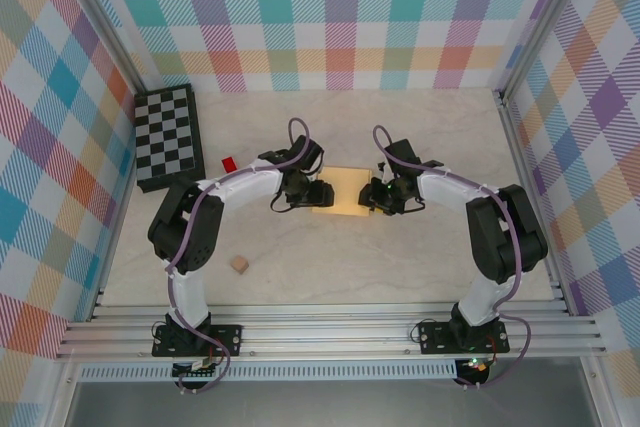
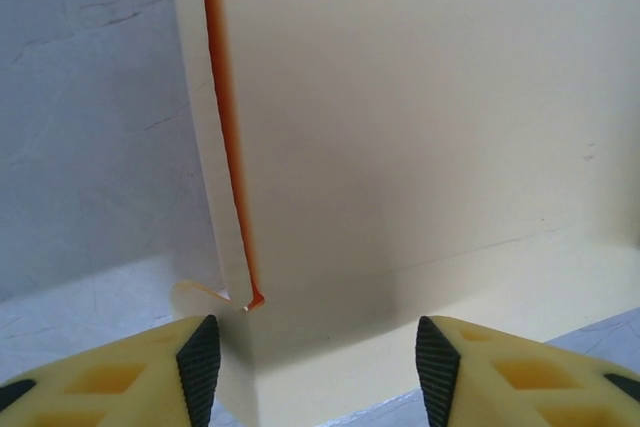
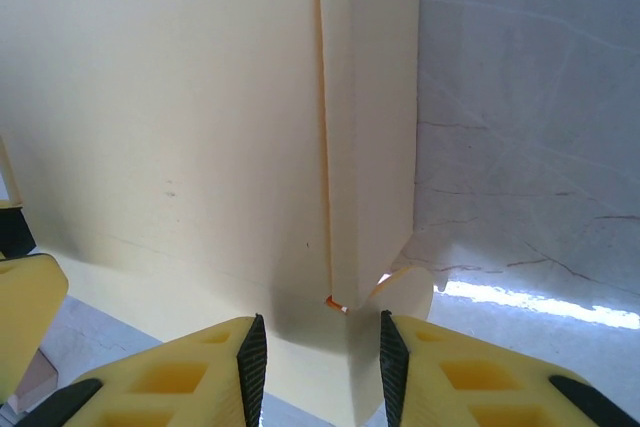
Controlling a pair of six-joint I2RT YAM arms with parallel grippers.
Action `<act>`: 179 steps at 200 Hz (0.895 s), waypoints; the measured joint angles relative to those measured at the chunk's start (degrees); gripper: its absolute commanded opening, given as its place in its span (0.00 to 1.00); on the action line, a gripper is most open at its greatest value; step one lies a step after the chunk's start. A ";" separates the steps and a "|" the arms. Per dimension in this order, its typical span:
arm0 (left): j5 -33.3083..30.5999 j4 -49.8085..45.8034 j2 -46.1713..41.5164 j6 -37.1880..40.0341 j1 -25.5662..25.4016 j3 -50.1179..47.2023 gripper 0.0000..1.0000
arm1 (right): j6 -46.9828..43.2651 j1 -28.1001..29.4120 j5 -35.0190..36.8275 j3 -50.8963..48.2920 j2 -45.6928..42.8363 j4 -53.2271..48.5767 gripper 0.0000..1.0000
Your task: Fold the paper box
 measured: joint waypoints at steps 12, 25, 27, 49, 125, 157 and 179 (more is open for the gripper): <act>0.72 0.79 -0.20 -0.83 0.13 -1.09 0.50 | 0.17 0.00 -0.20 0.00 0.17 0.28 0.38; 1.53 1.70 -0.50 -1.95 0.24 -2.32 0.48 | 0.28 0.00 -0.44 0.00 0.50 0.50 0.37; 1.64 1.81 -0.50 -2.25 0.24 -2.40 0.47 | 0.31 0.00 -0.48 0.00 0.57 0.52 0.37; 2.54 2.25 -0.63 -3.93 0.22 -2.64 0.40 | 0.46 0.00 -0.61 0.00 0.81 0.61 0.37; 1.36 1.01 -2.01 -4.35 0.17 -2.10 0.37 | 0.20 -0.37 -0.63 0.35 1.18 0.55 0.36; 0.02 0.72 -1.99 -2.01 0.15 -1.86 0.34 | -0.48 -0.37 -0.61 1.92 2.49 0.44 0.35; -0.33 0.76 -1.68 0.00 0.17 -1.86 0.32 | -1.36 -0.37 -0.57 2.49 2.97 0.22 0.35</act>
